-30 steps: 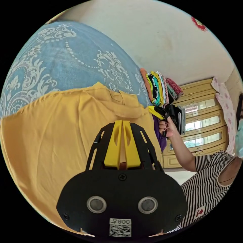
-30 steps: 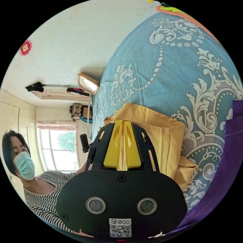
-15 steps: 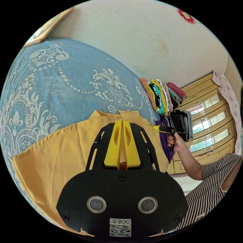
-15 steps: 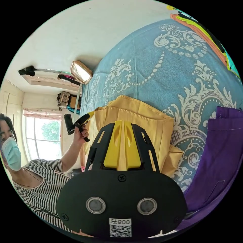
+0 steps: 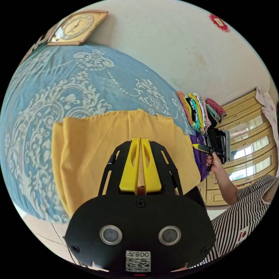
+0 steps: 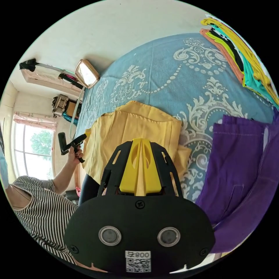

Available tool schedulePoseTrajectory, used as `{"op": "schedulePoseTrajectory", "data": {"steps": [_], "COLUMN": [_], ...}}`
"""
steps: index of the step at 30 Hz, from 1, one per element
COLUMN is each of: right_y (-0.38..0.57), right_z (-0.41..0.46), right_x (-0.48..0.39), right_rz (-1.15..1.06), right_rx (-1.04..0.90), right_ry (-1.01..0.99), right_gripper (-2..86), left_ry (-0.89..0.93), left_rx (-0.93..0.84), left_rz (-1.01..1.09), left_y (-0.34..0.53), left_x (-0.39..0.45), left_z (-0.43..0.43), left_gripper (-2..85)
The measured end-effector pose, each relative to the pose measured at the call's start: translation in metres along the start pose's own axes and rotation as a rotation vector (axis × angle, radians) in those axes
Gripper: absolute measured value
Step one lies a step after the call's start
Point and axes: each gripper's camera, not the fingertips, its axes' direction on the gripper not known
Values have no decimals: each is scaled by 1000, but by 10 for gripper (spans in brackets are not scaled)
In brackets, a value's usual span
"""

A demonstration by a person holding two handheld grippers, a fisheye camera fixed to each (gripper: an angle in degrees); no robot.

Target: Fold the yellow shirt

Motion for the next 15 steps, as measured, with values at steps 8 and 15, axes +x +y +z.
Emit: {"op": "schedulePoseTrajectory", "data": {"steps": [8, 15], "right_y": [82, 135], "right_z": [33, -30], "right_x": [3, -26], "right_rz": [61, 114], "right_rx": [-147, -10], "right_ry": [21, 74], "right_gripper": [3, 35], "left_ry": [-119, -163], "left_rx": [-45, 38], "left_rz": [-269, -189], "left_y": [72, 106], "left_x": [-70, -34], "left_z": [-29, -73], "left_gripper": [6, 30]}}
